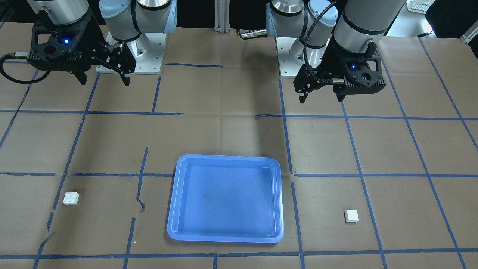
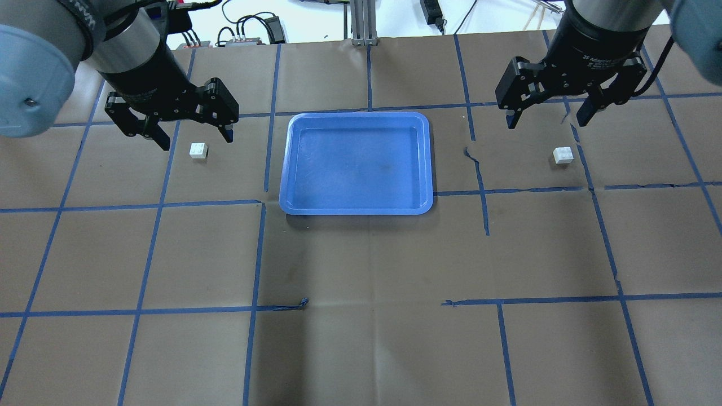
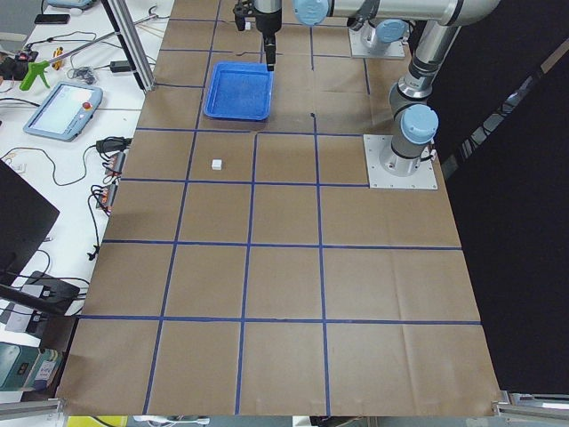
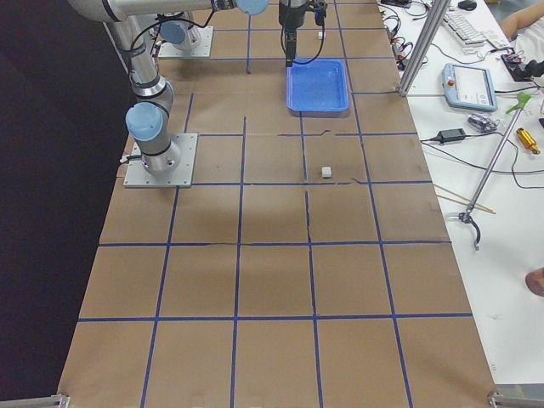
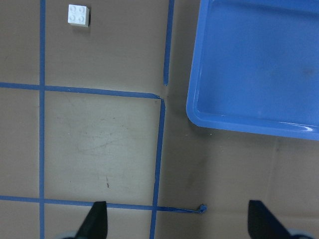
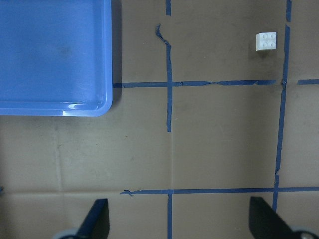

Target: Assemble white blocks and place on blue tray

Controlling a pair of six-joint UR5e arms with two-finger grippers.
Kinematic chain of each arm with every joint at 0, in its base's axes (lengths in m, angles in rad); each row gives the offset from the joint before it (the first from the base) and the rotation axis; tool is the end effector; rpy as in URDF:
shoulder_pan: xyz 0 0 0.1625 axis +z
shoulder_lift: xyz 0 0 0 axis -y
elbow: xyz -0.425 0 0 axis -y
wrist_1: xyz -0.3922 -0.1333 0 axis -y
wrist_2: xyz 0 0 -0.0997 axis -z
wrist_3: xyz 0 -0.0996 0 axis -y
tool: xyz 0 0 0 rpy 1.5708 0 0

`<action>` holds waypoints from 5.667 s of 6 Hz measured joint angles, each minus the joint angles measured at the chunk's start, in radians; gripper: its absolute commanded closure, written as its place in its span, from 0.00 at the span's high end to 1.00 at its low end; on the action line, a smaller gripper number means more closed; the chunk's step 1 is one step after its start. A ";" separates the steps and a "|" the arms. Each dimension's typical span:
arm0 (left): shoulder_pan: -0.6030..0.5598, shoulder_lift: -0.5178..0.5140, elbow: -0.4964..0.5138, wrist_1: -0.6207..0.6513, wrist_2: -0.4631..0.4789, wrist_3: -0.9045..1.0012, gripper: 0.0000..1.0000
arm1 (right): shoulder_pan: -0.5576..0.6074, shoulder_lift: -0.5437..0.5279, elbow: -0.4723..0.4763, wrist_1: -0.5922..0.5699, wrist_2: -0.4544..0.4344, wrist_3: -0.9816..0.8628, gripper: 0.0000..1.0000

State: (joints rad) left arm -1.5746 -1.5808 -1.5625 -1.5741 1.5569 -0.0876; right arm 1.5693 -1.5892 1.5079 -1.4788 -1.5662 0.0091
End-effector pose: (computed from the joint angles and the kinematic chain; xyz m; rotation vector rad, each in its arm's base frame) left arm -0.1366 -0.4951 0.4867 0.1311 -3.1252 -0.0088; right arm 0.1330 -0.4819 0.5186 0.0167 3.1369 0.0168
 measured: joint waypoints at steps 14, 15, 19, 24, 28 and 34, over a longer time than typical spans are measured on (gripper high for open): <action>0.044 -0.030 -0.029 0.018 0.002 0.191 0.98 | -0.349 0.071 -0.004 -0.048 0.009 -1.269 1.00; 0.076 -0.050 -0.037 0.044 -0.003 0.296 0.98 | -0.383 0.100 -0.004 -0.094 0.006 -1.473 1.00; 0.169 -0.318 0.002 0.303 0.005 0.414 0.98 | -0.438 0.193 -0.012 -0.142 0.042 -1.952 1.00; 0.270 -0.577 0.025 0.585 -0.007 0.406 0.97 | -0.439 0.445 -0.003 -0.282 0.269 -2.047 1.00; 0.267 -0.628 0.020 0.630 -0.014 0.407 0.32 | -0.439 0.628 0.035 -0.471 0.367 -2.070 1.00; 0.171 -0.515 0.004 0.573 -0.011 0.375 0.08 | -0.501 0.621 0.111 -0.512 0.369 -2.084 0.75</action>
State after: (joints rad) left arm -1.4038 -2.0959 -1.5585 -1.0011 1.5461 0.2878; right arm 1.0682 -0.9682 1.6186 -1.9908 -1.1970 -2.0748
